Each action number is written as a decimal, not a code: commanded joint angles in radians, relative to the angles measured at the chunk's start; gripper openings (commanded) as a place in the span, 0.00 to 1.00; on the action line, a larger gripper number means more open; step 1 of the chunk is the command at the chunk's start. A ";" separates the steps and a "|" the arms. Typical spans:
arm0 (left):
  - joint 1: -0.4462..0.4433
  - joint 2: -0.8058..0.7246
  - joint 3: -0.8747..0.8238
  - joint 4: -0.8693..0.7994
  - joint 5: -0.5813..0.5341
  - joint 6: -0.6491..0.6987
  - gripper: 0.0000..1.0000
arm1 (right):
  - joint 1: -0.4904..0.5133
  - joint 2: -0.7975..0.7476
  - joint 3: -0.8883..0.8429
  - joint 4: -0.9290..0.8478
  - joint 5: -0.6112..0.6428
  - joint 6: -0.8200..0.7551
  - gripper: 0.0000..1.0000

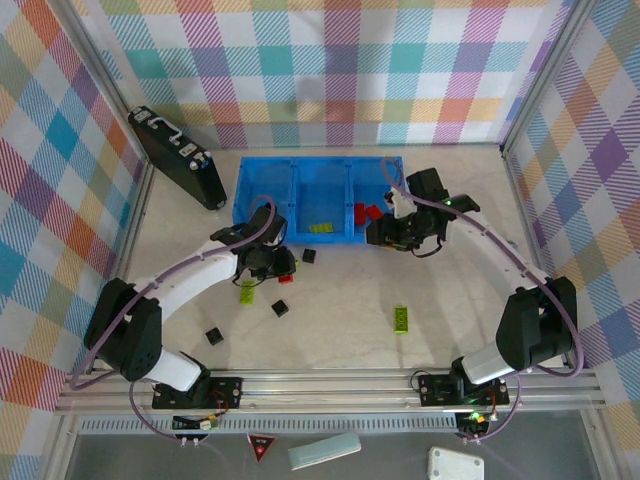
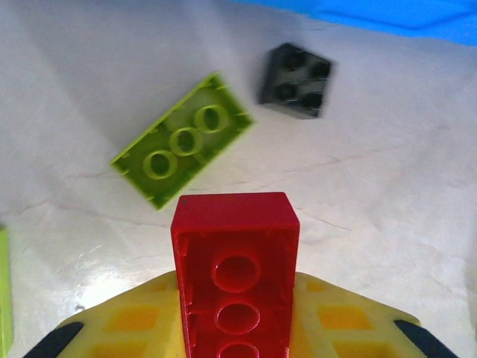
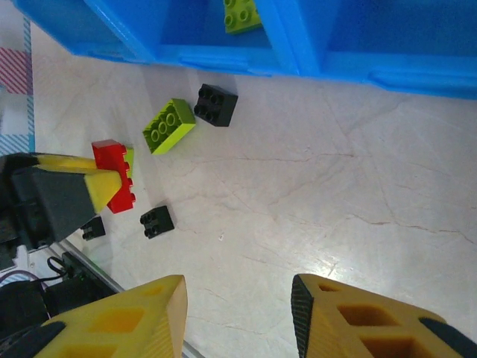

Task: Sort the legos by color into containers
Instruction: Pick up the lego from the center of the table.

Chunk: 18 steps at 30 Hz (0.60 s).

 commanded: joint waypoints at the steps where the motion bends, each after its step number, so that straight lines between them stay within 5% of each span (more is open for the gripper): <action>1: -0.013 -0.037 0.068 -0.027 0.072 0.273 0.30 | 0.019 -0.026 0.000 -0.009 -0.036 0.020 0.44; 8: -0.013 -0.098 0.129 -0.066 0.182 0.659 0.30 | 0.064 -0.028 0.026 -0.029 -0.054 0.057 0.44; 18: -0.026 -0.092 0.177 -0.150 0.336 0.990 0.29 | 0.148 -0.030 0.052 -0.015 -0.115 0.126 0.45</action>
